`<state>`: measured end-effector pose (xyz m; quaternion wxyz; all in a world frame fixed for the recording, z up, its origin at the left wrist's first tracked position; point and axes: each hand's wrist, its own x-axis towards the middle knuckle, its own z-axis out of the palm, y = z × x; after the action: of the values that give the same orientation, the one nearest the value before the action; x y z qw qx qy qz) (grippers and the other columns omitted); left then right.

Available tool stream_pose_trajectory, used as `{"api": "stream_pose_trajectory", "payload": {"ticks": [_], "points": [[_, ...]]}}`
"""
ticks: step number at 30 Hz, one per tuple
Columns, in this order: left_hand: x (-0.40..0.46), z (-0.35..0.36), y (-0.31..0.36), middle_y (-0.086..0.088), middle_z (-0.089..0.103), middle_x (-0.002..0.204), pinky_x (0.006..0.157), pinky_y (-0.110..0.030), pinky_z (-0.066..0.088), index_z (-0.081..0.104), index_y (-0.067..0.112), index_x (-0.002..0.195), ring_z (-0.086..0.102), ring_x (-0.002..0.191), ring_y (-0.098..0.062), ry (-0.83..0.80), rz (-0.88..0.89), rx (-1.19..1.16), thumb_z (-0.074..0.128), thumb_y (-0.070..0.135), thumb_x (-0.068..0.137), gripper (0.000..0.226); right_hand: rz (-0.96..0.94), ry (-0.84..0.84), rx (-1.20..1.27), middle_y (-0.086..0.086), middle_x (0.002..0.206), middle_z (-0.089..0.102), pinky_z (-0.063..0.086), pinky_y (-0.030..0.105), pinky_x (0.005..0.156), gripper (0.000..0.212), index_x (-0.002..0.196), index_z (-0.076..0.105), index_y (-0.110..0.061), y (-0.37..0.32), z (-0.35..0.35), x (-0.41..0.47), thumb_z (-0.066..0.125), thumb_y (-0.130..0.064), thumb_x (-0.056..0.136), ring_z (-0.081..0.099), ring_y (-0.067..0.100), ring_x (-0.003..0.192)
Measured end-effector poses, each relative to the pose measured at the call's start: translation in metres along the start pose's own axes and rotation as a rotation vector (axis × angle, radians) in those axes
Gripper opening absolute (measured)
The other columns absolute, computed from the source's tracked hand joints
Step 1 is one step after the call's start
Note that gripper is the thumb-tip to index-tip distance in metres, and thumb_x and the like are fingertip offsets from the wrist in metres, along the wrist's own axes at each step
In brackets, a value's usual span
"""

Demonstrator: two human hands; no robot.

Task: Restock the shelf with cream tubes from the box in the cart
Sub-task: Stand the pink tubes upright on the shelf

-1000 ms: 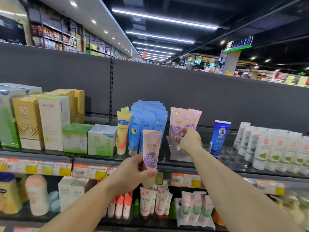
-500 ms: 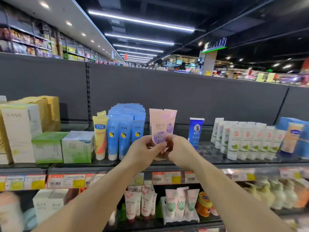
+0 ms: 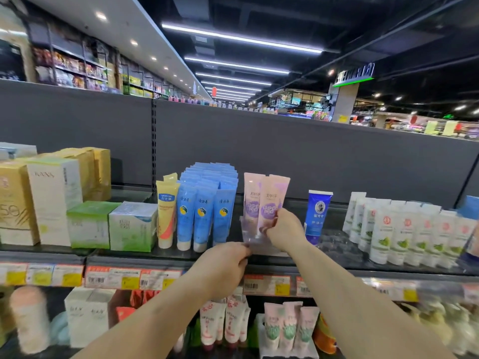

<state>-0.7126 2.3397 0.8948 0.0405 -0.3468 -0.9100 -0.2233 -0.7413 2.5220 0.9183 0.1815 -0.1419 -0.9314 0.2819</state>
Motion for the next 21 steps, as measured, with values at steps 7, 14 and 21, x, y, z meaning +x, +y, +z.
{"api": "stream_pose_trajectory", "payload": {"ticks": [7,14,21], "points": [[-0.002,0.002,-0.002,0.007,0.062,0.121,0.096,-0.034,0.046,0.062,0.027,0.12,0.056,0.111,-0.014,0.052,0.003,-0.021,0.043,0.027,0.099,0.028,0.025,-0.074,-0.062,0.004,0.112,0.06,0.044,0.025,0.073,0.033,0.116,0.053,-0.015,0.003,0.006,0.008,0.068,-0.024,0.088,0.052,0.013,0.089],[-0.004,0.002,0.002,0.006,0.061,0.126,0.099,-0.034,0.045,0.061,0.025,0.122,0.054,0.115,-0.014,0.062,0.013,-0.02,0.045,0.028,0.099,0.028,0.067,0.027,0.109,0.003,0.113,0.061,0.048,0.029,0.075,0.037,0.113,0.051,-0.017,0.004,0.006,0.012,0.072,-0.03,0.085,0.06,0.018,0.1],[-0.02,0.003,0.003,0.01,0.063,0.12,0.095,-0.027,0.045,0.063,0.024,0.122,0.055,0.11,-0.009,0.142,0.026,-0.033,0.05,0.028,0.097,0.028,0.083,0.009,0.081,0.005,0.107,0.063,0.053,0.034,0.079,0.031,0.111,0.056,-0.015,0.004,0.013,0.016,0.068,-0.03,0.088,0.061,0.02,0.096]]}}
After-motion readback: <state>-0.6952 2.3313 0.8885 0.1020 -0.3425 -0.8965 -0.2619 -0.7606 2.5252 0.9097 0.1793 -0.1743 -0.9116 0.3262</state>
